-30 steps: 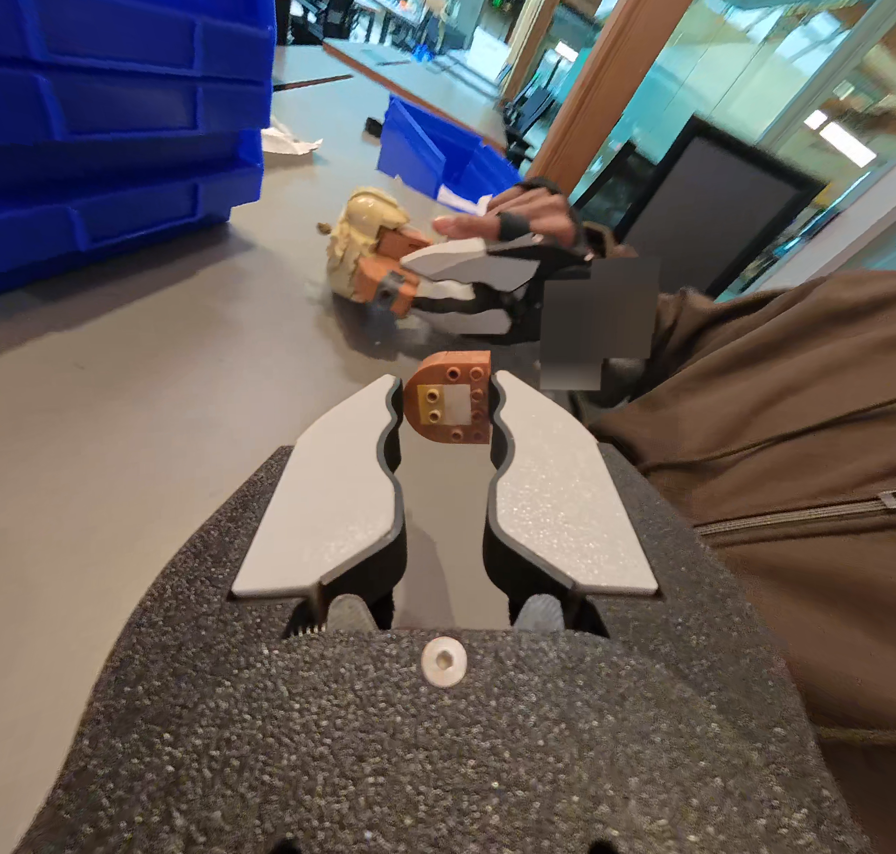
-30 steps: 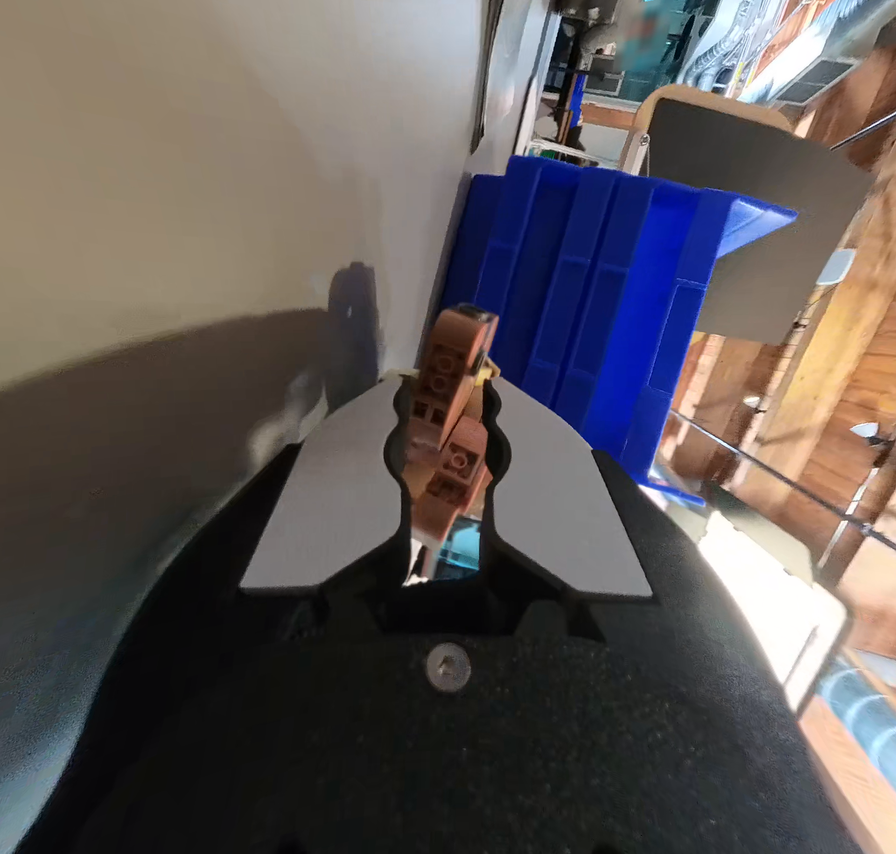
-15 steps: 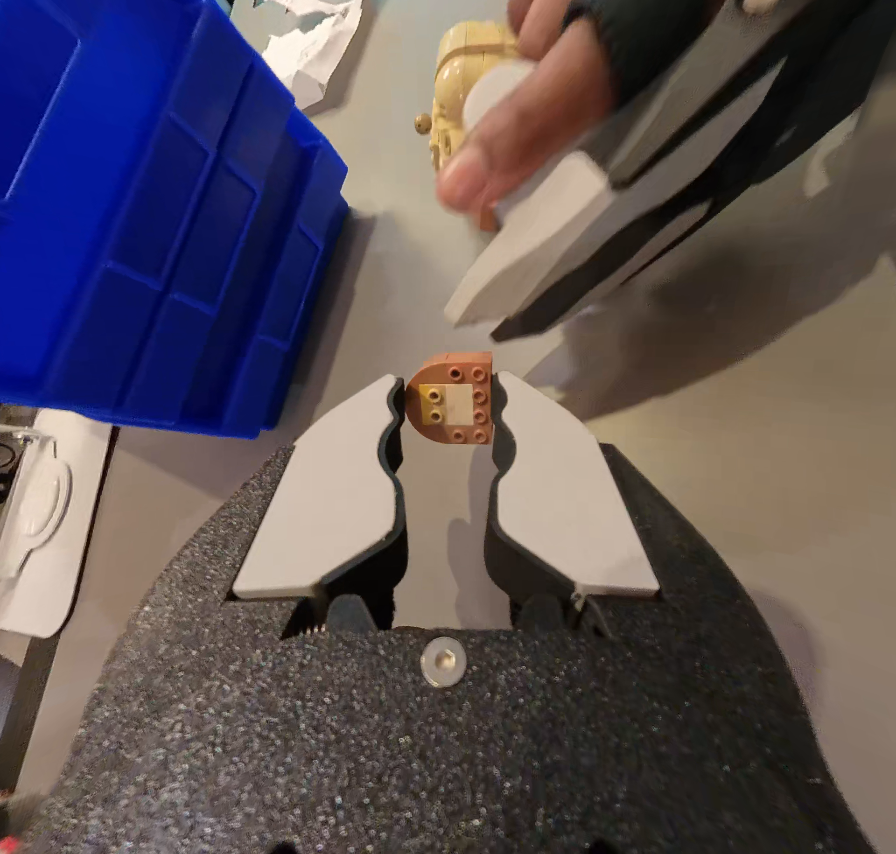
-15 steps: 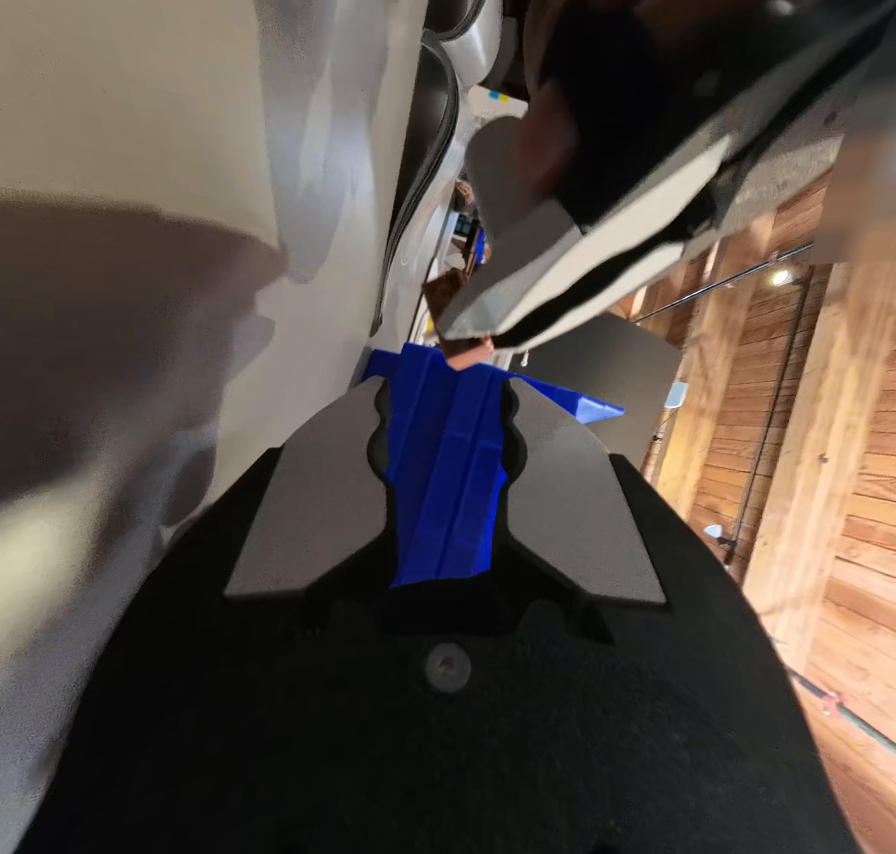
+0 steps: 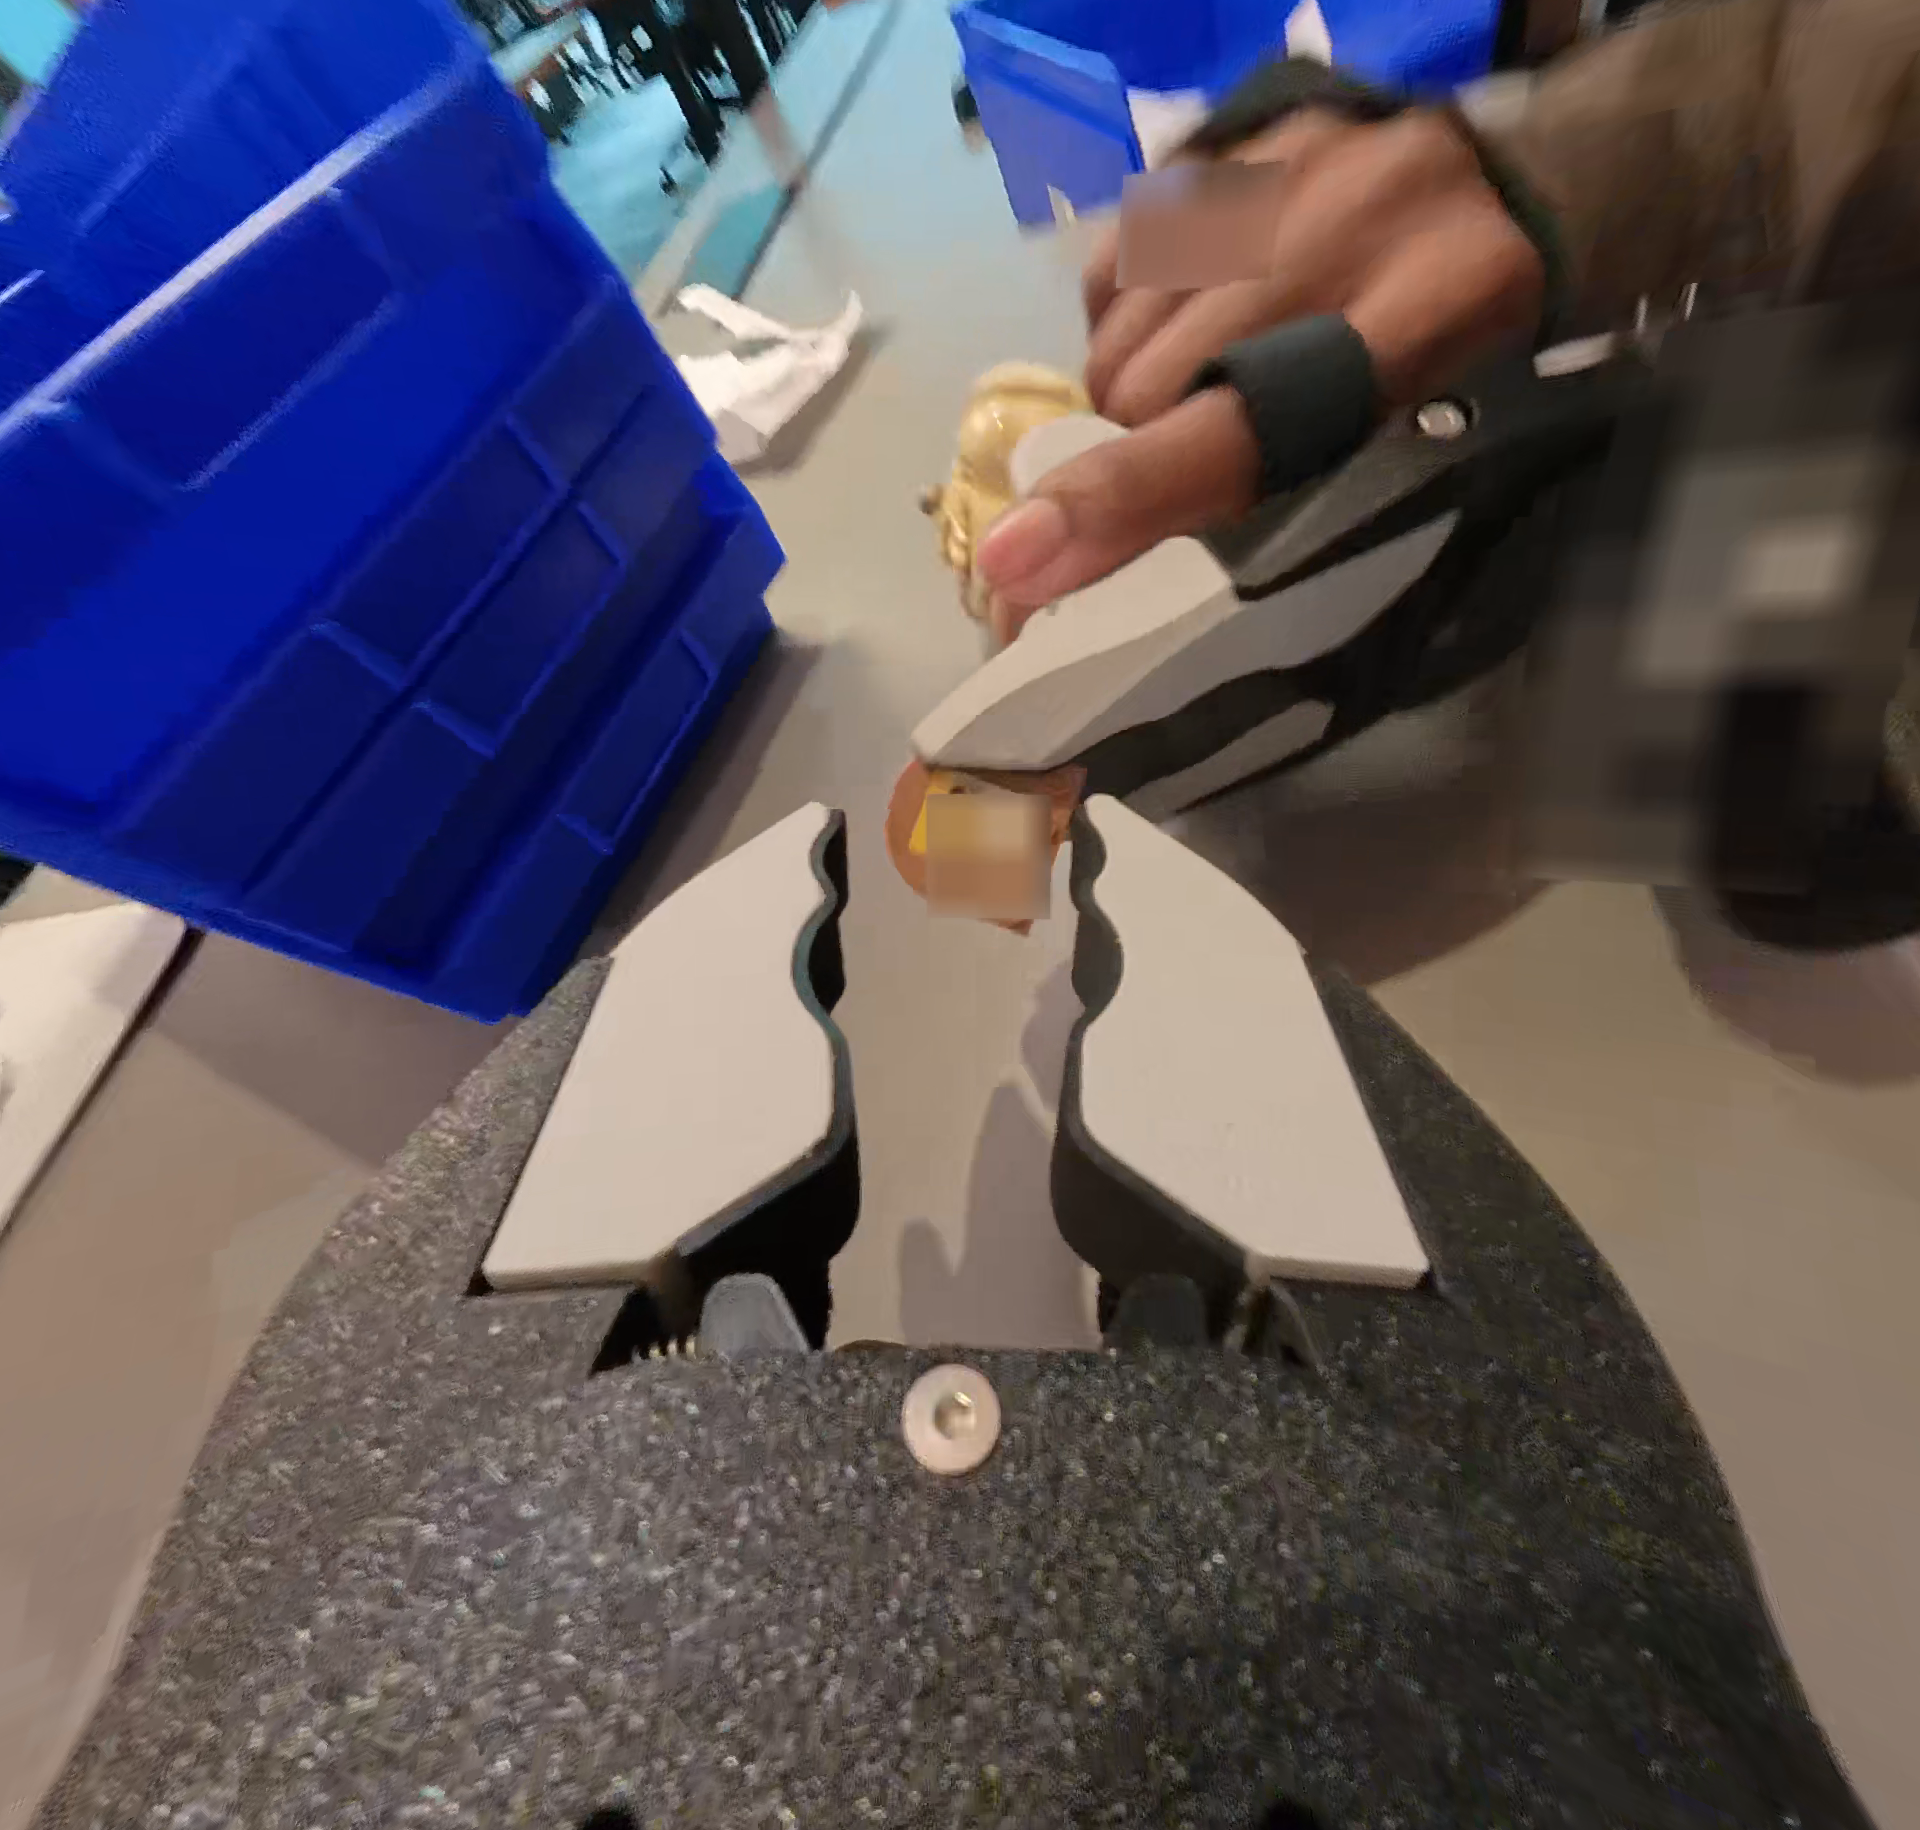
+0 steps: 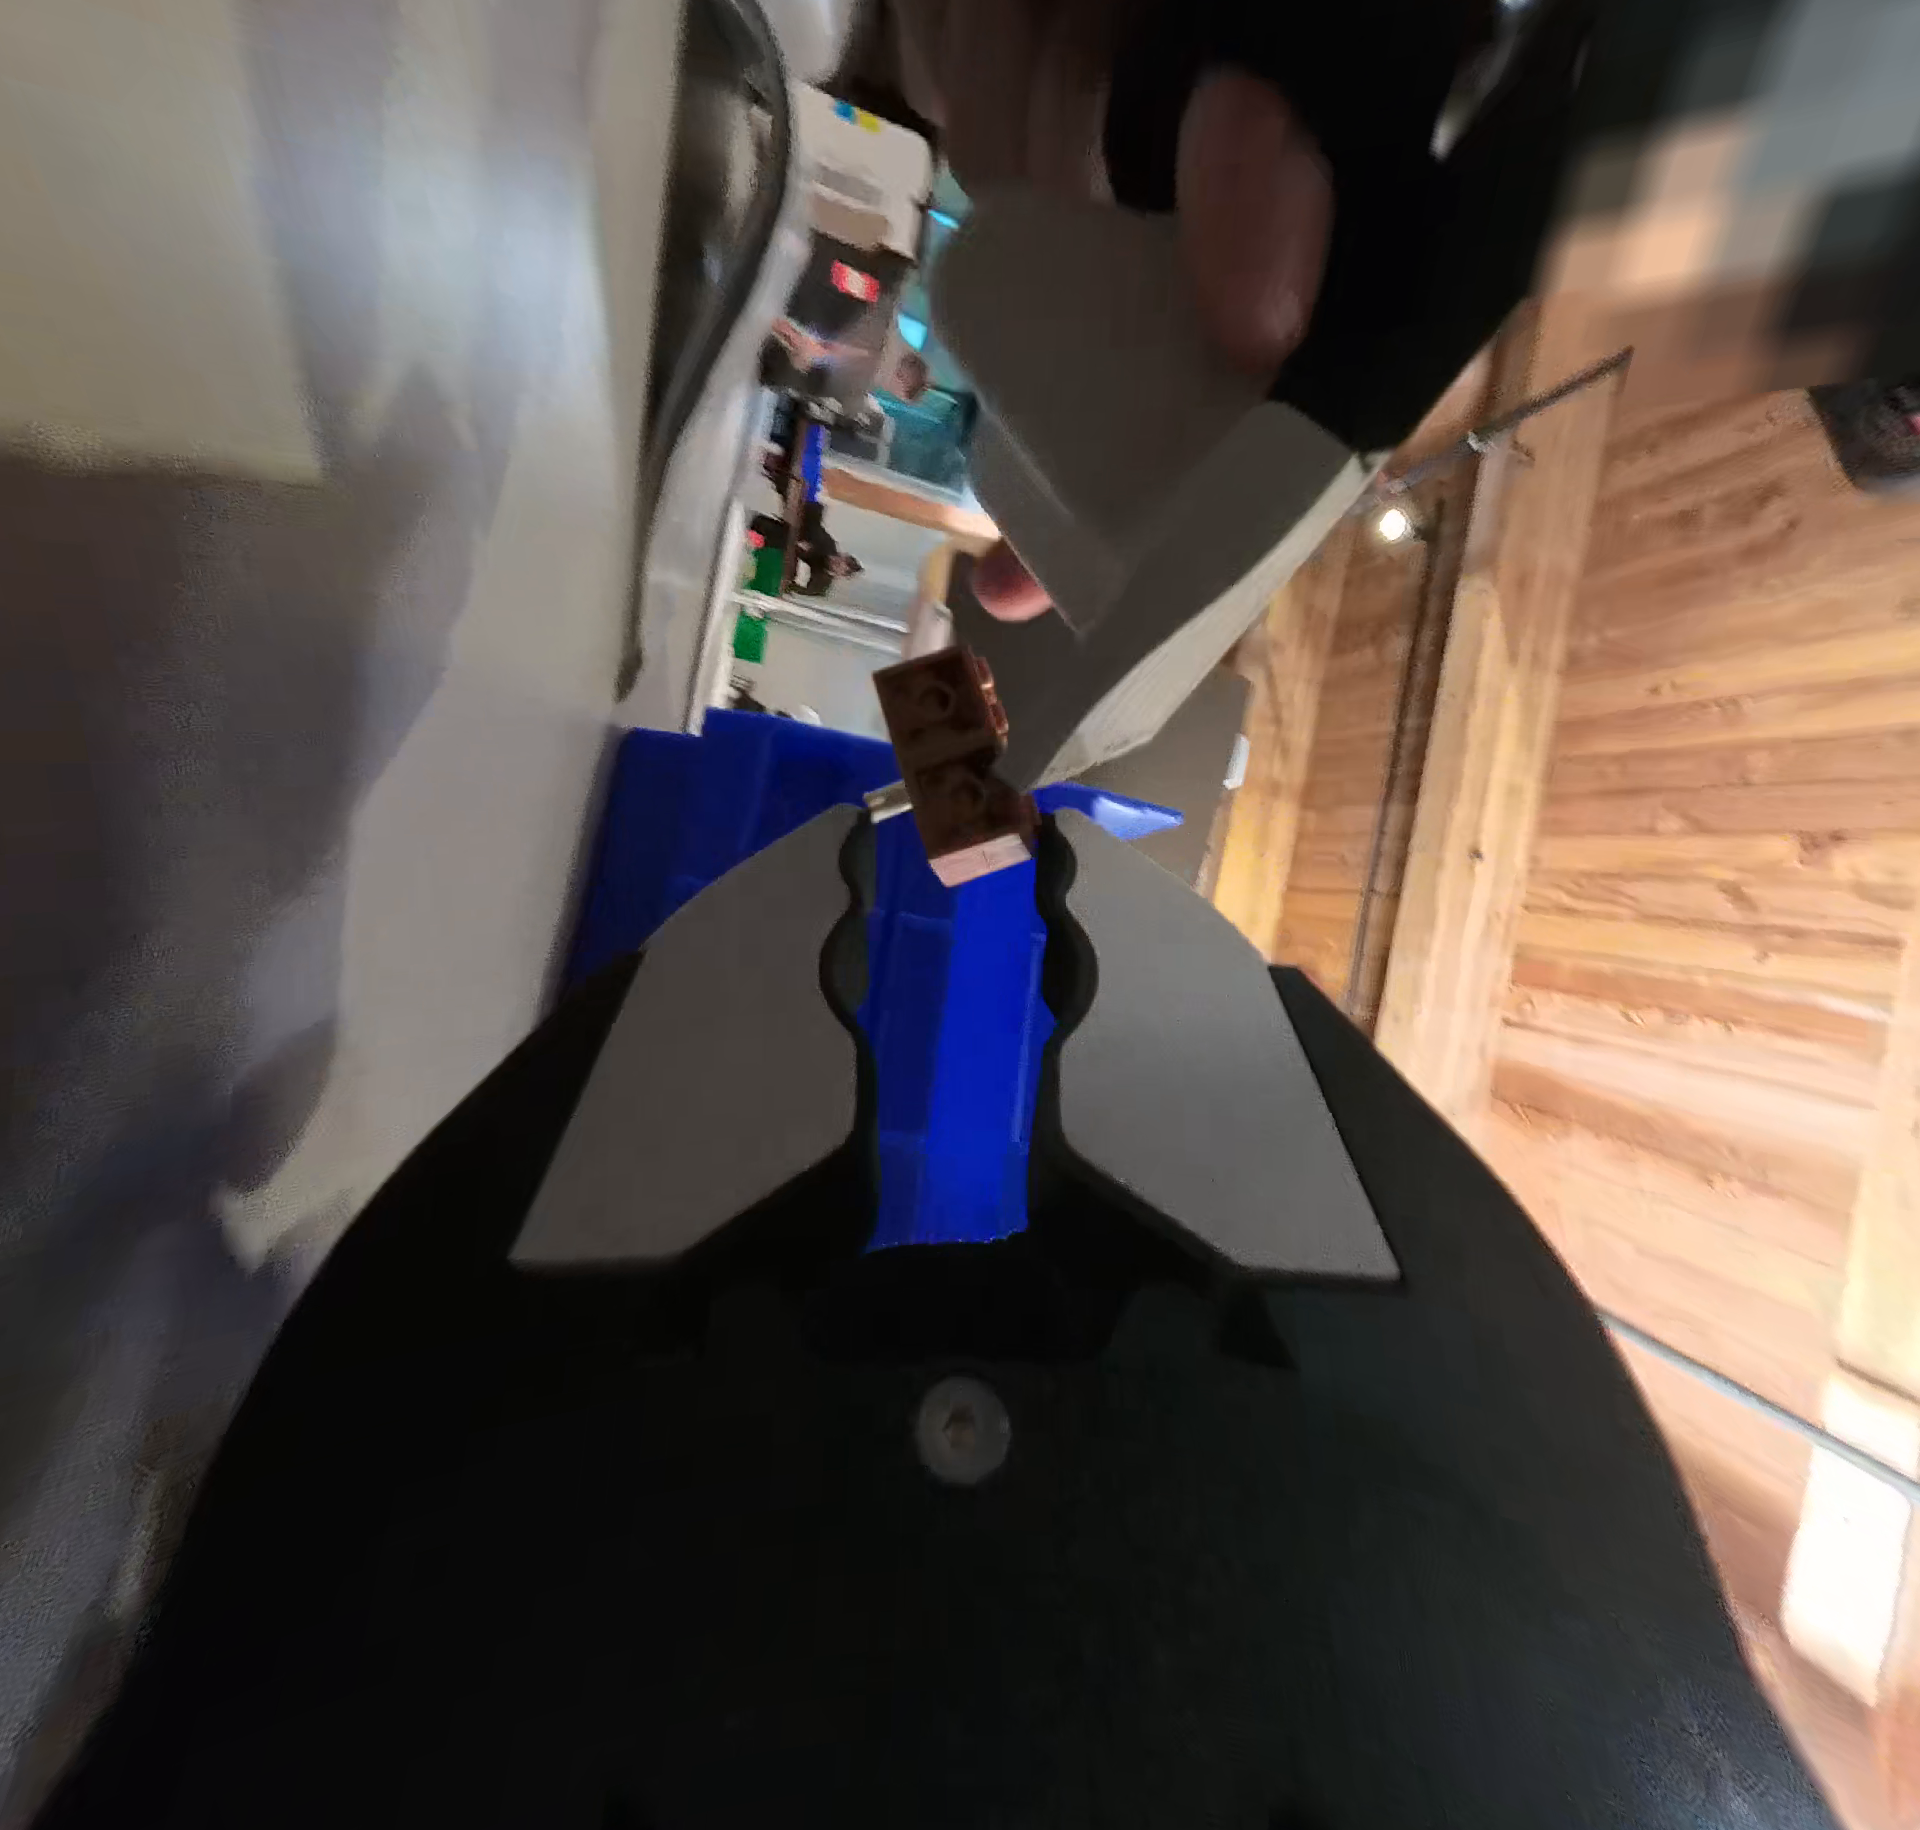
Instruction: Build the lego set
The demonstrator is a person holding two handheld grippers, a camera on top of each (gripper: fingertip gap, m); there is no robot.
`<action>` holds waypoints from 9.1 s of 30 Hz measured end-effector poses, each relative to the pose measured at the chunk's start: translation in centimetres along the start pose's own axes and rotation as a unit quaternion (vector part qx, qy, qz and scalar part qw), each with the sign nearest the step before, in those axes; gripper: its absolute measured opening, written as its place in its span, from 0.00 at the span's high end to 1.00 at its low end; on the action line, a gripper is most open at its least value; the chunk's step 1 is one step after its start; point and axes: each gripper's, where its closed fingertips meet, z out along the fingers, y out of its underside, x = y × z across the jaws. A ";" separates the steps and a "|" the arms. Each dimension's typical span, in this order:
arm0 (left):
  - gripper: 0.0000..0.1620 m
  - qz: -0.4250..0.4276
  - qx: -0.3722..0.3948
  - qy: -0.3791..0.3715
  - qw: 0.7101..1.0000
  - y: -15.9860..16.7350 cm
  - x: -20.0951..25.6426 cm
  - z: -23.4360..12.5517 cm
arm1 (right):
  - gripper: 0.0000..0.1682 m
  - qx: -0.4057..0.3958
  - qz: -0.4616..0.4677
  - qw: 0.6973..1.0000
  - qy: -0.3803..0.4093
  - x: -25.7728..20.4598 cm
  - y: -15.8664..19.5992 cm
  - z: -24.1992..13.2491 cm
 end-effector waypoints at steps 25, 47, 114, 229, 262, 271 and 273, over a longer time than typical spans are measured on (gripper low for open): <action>0.84 -0.164 0.128 0.046 0.977 -2.2 -0.6 -0.2 | 0.83 -0.031 0.046 0.992 0.109 3.7 1.6 -0.2; 0.86 0.325 -0.057 -0.256 0.908 2.0 -5.4 -1.5 | 0.86 0.127 0.319 0.929 -0.136 2.3 -3.7 -1.3; 0.83 0.489 -0.046 -0.285 0.823 1.3 -2.8 -0.3 | 0.90 0.024 0.159 0.984 -0.078 -0.7 -2.6 0.8; 0.84 0.326 -0.178 -0.061 0.927 7.9 0.3 1.4 | 0.90 -0.055 0.151 0.987 -0.027 -0.1 0.7 -1.0; 0.91 -0.053 0.124 0.085 0.987 -3.0 2.9 -1.2 | 0.89 -0.053 0.088 0.991 0.092 3.1 0.7 -1.3; 0.92 0.161 0.095 -0.033 0.982 -2.6 2.5 -1.2 | 0.83 0.010 0.176 0.983 0.046 3.0 0.3 -1.5; 0.92 0.187 0.087 -0.034 0.978 -2.3 2.9 -1.1 | 0.80 0.036 0.195 0.980 0.033 3.0 -0.3 -1.7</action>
